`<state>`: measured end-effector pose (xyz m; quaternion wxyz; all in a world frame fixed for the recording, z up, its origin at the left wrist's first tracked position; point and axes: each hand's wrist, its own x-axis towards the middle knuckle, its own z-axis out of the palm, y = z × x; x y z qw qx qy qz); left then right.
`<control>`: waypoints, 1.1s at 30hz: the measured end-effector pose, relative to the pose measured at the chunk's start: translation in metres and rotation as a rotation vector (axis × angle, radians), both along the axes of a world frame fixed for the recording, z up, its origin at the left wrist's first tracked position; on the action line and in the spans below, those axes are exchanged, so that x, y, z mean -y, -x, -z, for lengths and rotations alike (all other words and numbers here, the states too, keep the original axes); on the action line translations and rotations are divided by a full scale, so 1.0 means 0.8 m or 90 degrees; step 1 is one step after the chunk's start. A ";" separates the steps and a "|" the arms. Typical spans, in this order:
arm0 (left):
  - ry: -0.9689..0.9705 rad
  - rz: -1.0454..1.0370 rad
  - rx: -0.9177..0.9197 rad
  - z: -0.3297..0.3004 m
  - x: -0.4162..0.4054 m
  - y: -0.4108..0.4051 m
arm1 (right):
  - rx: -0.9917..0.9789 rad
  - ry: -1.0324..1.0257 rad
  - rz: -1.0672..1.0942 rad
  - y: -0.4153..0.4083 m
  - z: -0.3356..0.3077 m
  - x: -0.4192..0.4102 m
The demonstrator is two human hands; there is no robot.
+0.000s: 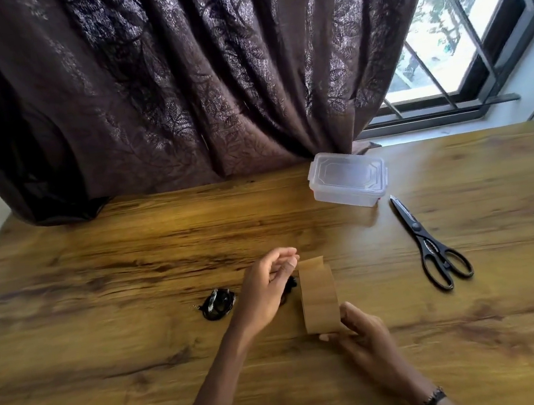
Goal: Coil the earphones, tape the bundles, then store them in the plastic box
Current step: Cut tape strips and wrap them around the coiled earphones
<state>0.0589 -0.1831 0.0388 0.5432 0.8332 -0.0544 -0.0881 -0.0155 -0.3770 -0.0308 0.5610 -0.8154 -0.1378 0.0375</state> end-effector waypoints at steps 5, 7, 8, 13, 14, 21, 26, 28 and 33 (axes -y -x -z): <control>-0.049 0.061 0.002 -0.012 0.004 -0.005 | -0.024 -0.001 -0.004 0.001 0.004 0.002; -0.057 0.088 0.006 -0.015 0.004 -0.005 | -0.022 0.004 -0.012 0.001 0.002 0.002; -0.072 0.098 0.016 -0.016 0.004 -0.004 | -0.014 0.007 -0.018 0.001 0.000 0.001; -0.141 0.129 0.092 -0.023 0.005 -0.005 | -0.006 0.084 -0.058 0.011 -0.027 -0.001; -0.143 0.137 0.097 -0.024 0.005 -0.005 | 0.013 0.055 -0.025 0.013 -0.032 -0.002; -0.128 0.229 0.149 -0.024 0.004 0.000 | 0.079 0.060 0.038 -0.037 -0.021 0.034; -0.171 0.283 0.213 -0.024 0.011 -0.003 | 0.081 0.135 -0.108 -0.079 -0.034 0.027; -0.211 0.258 0.259 -0.024 0.015 0.000 | 0.103 0.167 -0.089 -0.079 -0.034 0.020; -0.178 0.167 0.225 -0.019 0.016 0.018 | 0.255 0.262 0.119 -0.050 -0.031 -0.010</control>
